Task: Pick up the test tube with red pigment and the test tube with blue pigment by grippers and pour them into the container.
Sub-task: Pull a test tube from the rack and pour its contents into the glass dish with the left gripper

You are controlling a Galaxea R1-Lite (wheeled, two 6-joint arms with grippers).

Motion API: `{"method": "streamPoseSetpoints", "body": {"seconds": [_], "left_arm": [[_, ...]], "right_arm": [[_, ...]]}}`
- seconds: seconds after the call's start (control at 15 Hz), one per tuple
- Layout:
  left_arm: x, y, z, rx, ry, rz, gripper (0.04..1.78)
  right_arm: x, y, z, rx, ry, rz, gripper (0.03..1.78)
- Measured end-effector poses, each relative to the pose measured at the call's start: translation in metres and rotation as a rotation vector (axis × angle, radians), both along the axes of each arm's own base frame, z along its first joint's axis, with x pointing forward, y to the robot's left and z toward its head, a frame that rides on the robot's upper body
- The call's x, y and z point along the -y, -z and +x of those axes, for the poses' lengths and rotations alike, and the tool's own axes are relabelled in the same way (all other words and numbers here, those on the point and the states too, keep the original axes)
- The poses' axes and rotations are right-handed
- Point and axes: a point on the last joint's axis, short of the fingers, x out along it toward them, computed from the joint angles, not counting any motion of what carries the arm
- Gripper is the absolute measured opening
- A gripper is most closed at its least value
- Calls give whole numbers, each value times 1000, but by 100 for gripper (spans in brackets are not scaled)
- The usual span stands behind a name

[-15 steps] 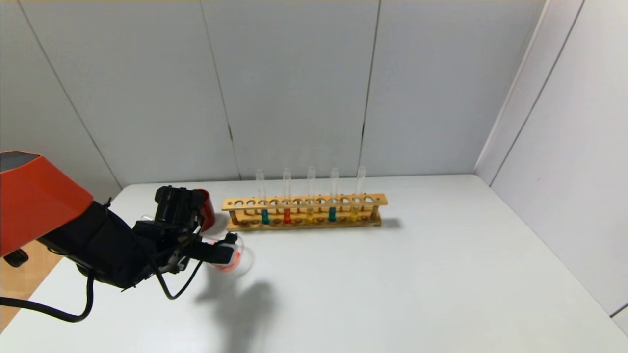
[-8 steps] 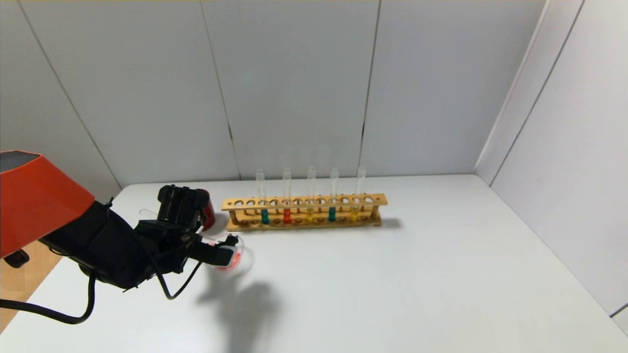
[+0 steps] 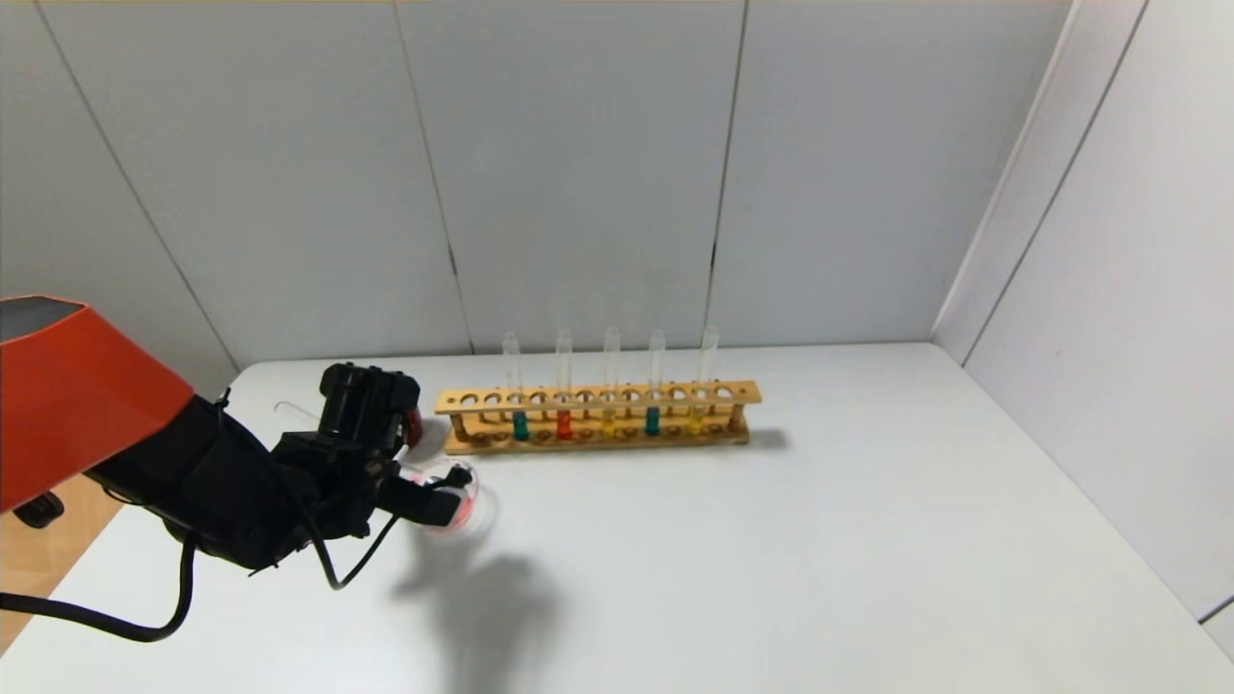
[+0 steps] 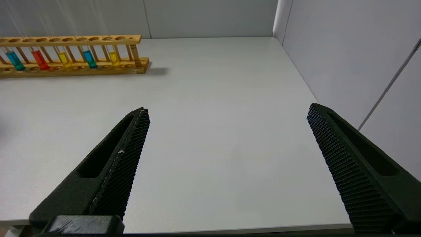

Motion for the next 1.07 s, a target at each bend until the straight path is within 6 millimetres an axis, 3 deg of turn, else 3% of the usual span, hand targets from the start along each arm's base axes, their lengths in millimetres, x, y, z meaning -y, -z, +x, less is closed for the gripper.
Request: {"method": "streamPoseSetpoints", "body": {"seconds": [1.07], "left_arm": [[10,-1,0,4,17,71,31]], "right_arm": [[0,0,0,0,0,0,175]]}}
